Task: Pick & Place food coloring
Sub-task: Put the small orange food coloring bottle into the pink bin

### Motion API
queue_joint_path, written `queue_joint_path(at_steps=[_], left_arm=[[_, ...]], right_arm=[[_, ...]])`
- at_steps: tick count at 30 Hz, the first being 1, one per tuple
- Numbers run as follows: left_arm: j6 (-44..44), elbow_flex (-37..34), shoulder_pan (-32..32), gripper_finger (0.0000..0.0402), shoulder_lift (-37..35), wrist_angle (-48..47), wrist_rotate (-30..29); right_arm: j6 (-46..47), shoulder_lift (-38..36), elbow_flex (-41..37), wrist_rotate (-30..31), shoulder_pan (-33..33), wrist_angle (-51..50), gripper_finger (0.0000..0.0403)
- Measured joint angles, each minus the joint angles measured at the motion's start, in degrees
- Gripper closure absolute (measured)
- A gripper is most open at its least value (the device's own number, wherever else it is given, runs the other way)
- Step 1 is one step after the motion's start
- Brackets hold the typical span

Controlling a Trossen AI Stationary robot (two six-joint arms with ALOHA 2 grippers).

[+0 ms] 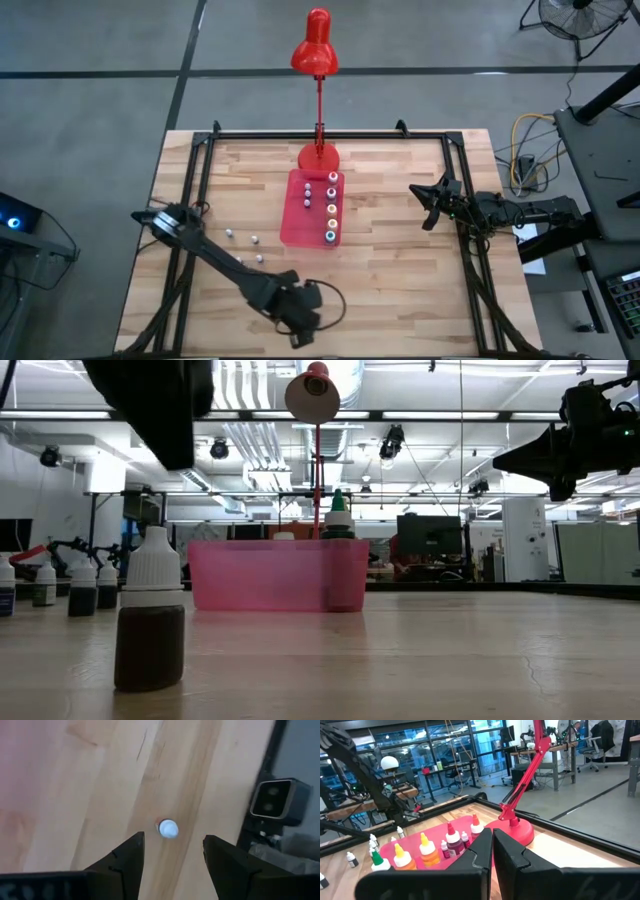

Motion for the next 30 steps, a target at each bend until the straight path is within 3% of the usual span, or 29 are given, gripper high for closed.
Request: queue_joint_path(at_steps=[9, 30], left_arm=[[-0.09, 12.27, 1.3, 0.0227, 10.37, -12.67, 2.15], [-2.76, 9.03, 1.47, 0.0227, 11.37, -5.34, 6.41]], right_arm=[[0.0, 0.0, -0.01, 0.0, 0.0, 0.01, 0.0394], [0.0, 0.02, 0.02, 0.01, 0.0, 0.0, 0.0394]])
